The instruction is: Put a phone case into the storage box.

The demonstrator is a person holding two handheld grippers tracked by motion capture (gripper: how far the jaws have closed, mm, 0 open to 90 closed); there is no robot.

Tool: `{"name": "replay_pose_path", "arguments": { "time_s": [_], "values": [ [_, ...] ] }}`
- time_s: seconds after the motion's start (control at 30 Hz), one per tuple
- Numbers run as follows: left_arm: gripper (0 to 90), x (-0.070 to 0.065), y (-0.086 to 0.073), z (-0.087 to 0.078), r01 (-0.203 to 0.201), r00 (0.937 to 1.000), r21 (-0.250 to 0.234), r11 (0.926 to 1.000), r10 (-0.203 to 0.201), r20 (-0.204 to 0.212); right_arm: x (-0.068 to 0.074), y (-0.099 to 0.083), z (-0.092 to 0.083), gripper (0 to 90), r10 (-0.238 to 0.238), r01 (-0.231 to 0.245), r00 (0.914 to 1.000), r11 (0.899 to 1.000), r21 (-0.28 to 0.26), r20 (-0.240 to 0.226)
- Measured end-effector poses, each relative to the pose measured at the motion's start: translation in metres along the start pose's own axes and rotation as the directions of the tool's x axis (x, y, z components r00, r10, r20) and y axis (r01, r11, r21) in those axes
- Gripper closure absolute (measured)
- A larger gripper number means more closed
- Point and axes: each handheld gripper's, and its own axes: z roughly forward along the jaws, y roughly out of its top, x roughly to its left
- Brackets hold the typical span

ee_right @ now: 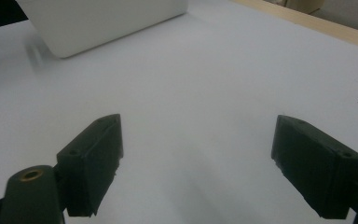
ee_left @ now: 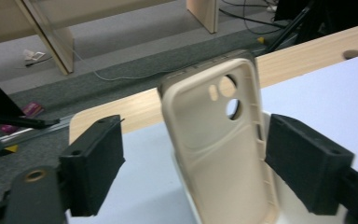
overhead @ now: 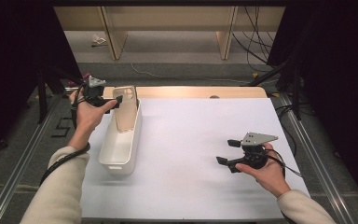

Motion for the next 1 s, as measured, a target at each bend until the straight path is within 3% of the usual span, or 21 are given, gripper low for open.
{"name": "replay_pose_path", "arguments": {
  "time_s": [0.33, 0.7, 1.0],
  "values": [
    [4.6, -0.019, -0.005, -0.022, -0.028, 0.9962, -0.011, 0.9995, 0.029, 0.082, -0.001, 0.000, -0.001, 17.4, 0.002, -0.002, 1.0000, 1.000, 0.000, 0.005],
    [0.0, -0.032, -0.017, -0.038, -0.057, 0.9926, -0.023, 0.9981, 0.059, 0.106, -0.002, 0.000, -0.001, 17.4, 0.001, -0.001, 1.0000, 1.000, -0.002, 0.007],
    [0.0, -0.052, -0.027, -0.051, -0.063, 0.9811, -0.053, 0.9966, 0.071, 0.180, -0.002, 0.000, -0.001, 16.9, 0.000, 0.000, 1.0000, 1.000, 0.000, 0.006]
  ]
}}
